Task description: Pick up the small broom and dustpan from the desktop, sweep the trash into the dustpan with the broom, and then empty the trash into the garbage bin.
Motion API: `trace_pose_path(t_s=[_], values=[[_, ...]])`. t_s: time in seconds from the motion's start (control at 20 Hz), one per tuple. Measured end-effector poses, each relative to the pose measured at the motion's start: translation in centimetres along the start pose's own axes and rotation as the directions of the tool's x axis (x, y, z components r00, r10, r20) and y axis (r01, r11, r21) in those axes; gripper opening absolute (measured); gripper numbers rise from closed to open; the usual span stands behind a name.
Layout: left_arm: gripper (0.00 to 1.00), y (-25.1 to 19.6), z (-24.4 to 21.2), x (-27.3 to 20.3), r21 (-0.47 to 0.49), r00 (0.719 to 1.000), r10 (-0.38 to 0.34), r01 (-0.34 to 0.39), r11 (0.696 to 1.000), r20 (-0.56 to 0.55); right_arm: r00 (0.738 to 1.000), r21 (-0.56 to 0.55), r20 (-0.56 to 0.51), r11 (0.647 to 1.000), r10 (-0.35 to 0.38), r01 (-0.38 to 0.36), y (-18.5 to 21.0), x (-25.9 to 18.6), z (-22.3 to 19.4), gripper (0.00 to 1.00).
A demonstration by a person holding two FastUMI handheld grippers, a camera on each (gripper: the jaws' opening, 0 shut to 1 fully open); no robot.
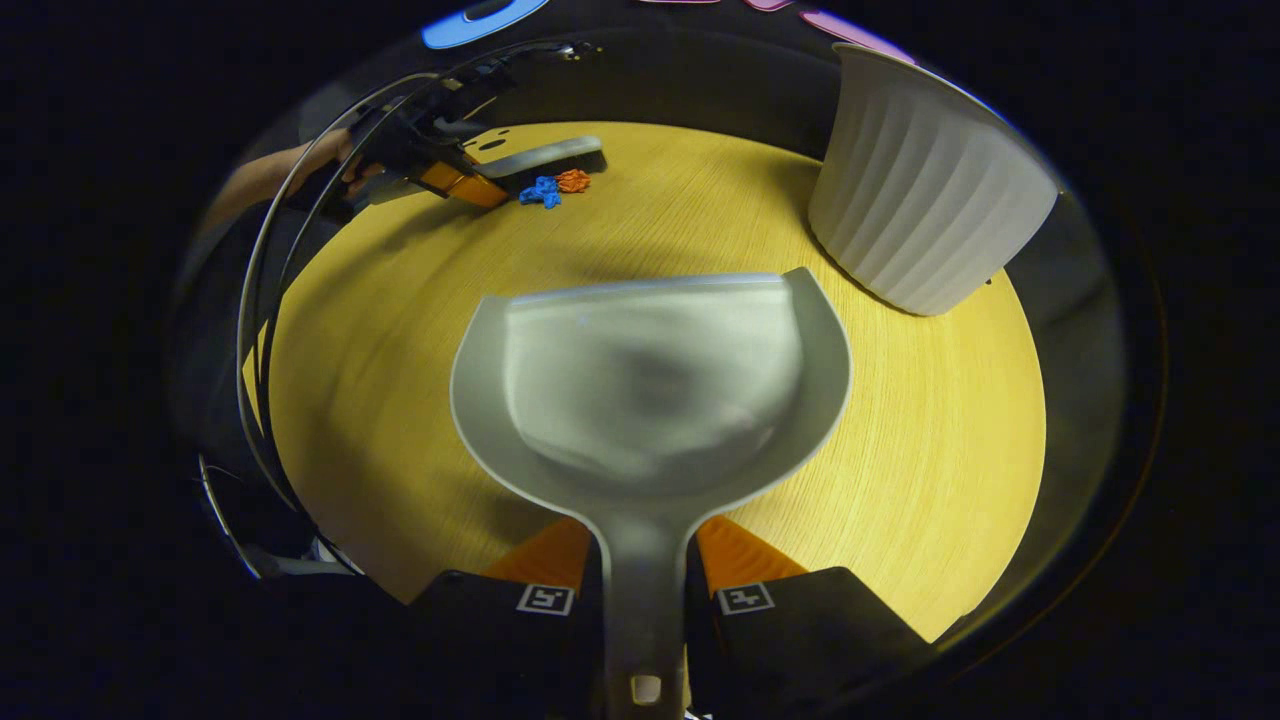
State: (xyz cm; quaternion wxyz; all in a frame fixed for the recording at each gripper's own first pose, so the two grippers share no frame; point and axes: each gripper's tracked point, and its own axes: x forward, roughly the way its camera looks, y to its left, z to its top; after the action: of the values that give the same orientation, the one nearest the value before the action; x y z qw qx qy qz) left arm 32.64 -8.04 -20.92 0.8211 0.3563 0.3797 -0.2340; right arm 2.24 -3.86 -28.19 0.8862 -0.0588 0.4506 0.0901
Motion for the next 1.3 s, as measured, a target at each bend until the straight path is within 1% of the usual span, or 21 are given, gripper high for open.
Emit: trace_pose_path(t_s=[0.1, 0.15, 0.2, 0.3, 0.35, 0.4, 0.45, 0.5, 0.55, 0.6, 0.65, 0.7, 0.8, 0.85, 0.9, 0.95, 1.1, 1.15, 1.2, 1.25, 1.3], values=[[0.26, -1.6, 0.3, -0.6, 0.039, 0.998, -0.067, 0.067, 0.997, -0.006, 1.000, -0.011, -0.004, 1.000, 0.009, -0.009, 0.1, -0.1, 0.0, 0.37], [0.26, -2.5, 0.5, -0.8, 0.064, 0.996, -0.093, 0.093, 0.994, -0.010, 1.000, -0.017, -0.007, 1.000, 0.014, -0.014, 0.1, -0.1, -0.2, 0.33], [0.24, -3.4, 0.6, -1.0, 0.082, 0.994, -0.112, 0.113, 0.990, -0.018, 1.000, -0.029, -0.010, 0.999, 0.019, -0.020, 0.1, 0.1, -0.2, 0.37], [0.24, -5.8, 0.6, -1.5, 0.092, 0.987, -0.159, 0.161, 0.983, -0.032, 0.999, -0.057, -0.020, 0.998, 0.029, -0.030, 0.3, 0.1, -0.5, 0.37], [0.26, -7.4, 0.5, -2.1, 0.092, 0.982, -0.188, 0.190, 0.977, -0.035, 0.999, -0.069, -0.025, 0.997, 0.034, -0.036, 0.4, 0.1, -0.6, 0.33], [0.26, -9.2, 0.2, -2.8, 0.094, 0.975, -0.218, 0.222, 0.971, -0.045, 0.999, -0.077, -0.031, 0.996, 0.041, -0.044, 0.7, 0.1, -0.7, 0.37], [0.27, -10.9, -0.6, -3.0, 0.106, 0.968, -0.244, 0.249, 0.963, -0.058, 0.998, -0.079, -0.039, 0.995, 0.050, -0.053, 0.8, 0.2, -0.9, 0.33], [0.26, -12.0, -1.1, -3.3, 0.129, 0.962, -0.263, 0.270, 0.954, -0.072, 0.997, -0.083, -0.046, 0.995, 0.056, -0.059, 0.7, 0.3, -0.9, 0.41], [0.24, -12.8, -1.7, -3.3, 0.148, 0.956, -0.283, 0.292, 0.945, -0.084, 0.997, -0.099, -0.046, 0.993, 0.056, -0.060, 0.4, 0.3, -0.9, 0.41], [0.27, -14.3, -2.0, -3.8, 0.150, 0.947, -0.308, 0.318, 0.936, -0.088, 0.997, -0.117, -0.046, 0.991, 0.056, -0.061, 0.0, 0.3, -1.1, 0.37], [0.26, -15.9, -2.3, -4.4, 0.135, 0.937, -0.339, 0.348, 0.928, -0.089, 0.997, -0.129, -0.049, 0.990, 0.059, -0.065, -0.2, 0.2, -1.2, 0.37], [0.26, -17.5, -2.6, -5.1, 0.109, 0.921, -0.377, 0.386, 0.916, -0.098, 0.997, -0.131, -0.041, 0.989, 0.065, -0.070, -0.2, 0.0, -1.4, 0.41], [0.24, -19.9, -3.8, -6.7, 0.065, 0.889, -0.442, 0.451, 0.890, -0.119, 0.997, -0.136, -0.036, 0.988, 0.066, -0.071, -0.2, -0.2, -1.5, 0.33], [0.26, -20.4, -4.4, -7.4, 0.037, 0.873, -0.470, 0.478, 0.878, -0.127, 0.997, -0.134, -0.033, 0.988, 0.067, -0.071, -0.2, -0.2, -1.4, 0.37], [0.26, -21.2, -4.6, -8.0, 0.012, 0.865, -0.486, 0.491, 0.871, -0.124, 0.997, -0.131, -0.030, 0.989, 0.068, -0.071, -0.1, -0.3, -1.5, 0.37], [0.26, -21.0, -4.8, -8.3, -0.010, 0.870, -0.481, 0.482, 0.876, -0.106, 0.997, -0.130, -0.027, 0.989, 0.069, -0.072, -0.2, -0.4, -1.3, 0.37], [0.26, -19.8, -4.6, -9.7, -0.107, 0.905, -0.425, 0.422, 0.900, -0.006, 0.999, -0.126, -0.004, 0.991, 0.050, -0.050, -0.1, -0.7, -0.8, 0.37], [0.26, -19.1, -4.6, -10.4, -0.138, 0.916, -0.400, 0.399, 0.906, 0.026, 0.999, -0.120, -0.005, 0.992, 0.047, -0.047, 0.2, -0.5, -0.9, 0.41], [0.26, -18.5, -4.7, -11.3, -0.184, 0.930, -0.364, 0.369, 0.911, 0.058, 0.999, -0.114, -0.009, 0.992, 0.045, -0.046, 0.2, -0.6, -1.1, 0.33], [0.25, -18.0, -5.1, -12.1, -0.233, 0.941, -0.327, 0.337, 0.912, 0.085, 0.999, -0.111, -0.009, 0.993, 0.046, -0.046, 0.2, -0.8, -1.0, 0.37], [0.26, -17.7, -5.7, -12.7, -0.284, 0.951, -0.286, 0.307, 0.908, 0.112, 0.999, -0.111, -0.004, 0.993, 0.046, -0.046, 0.0, -0.9, -0.9, 0.37]])
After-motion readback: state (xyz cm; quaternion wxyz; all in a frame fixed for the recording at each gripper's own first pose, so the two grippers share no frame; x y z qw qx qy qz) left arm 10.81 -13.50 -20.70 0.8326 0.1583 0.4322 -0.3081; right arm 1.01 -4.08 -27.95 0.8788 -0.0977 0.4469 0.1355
